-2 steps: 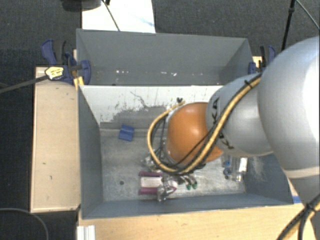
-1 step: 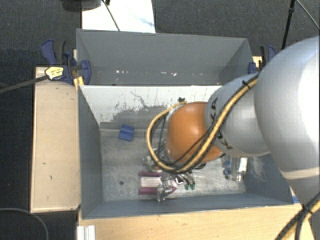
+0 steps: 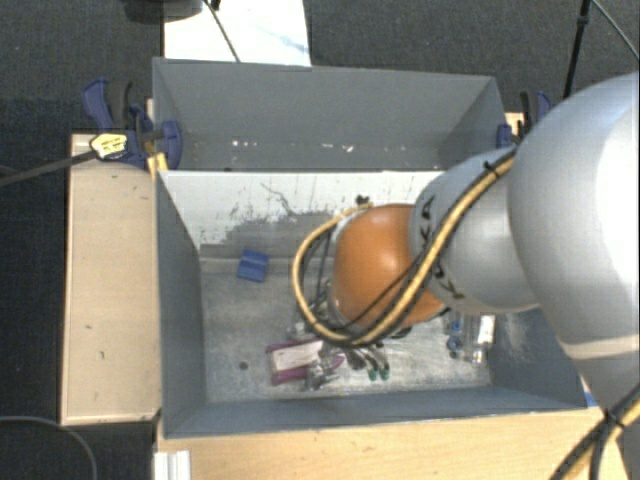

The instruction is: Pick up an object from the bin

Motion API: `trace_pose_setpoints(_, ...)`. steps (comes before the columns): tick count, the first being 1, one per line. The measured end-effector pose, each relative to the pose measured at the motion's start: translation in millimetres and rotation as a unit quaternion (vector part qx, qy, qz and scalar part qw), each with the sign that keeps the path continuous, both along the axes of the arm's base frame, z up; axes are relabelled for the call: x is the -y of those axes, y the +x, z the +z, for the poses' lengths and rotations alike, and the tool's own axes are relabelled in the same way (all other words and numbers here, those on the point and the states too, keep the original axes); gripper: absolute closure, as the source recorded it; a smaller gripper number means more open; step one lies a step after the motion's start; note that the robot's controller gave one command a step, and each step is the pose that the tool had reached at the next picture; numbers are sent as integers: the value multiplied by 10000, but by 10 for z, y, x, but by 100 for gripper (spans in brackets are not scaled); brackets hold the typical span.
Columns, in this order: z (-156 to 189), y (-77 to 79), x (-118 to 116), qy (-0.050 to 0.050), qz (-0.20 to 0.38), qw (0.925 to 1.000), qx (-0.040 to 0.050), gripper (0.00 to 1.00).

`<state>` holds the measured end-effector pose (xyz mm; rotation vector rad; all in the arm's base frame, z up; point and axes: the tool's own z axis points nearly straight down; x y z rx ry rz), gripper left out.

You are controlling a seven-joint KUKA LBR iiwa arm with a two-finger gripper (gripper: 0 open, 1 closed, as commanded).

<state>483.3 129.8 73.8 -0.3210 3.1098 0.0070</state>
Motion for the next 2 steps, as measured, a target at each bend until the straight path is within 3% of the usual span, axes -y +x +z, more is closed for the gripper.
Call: trace_pose_setpoints(2, 905, 23, -5, -23, -32, 10000, -50, 100)
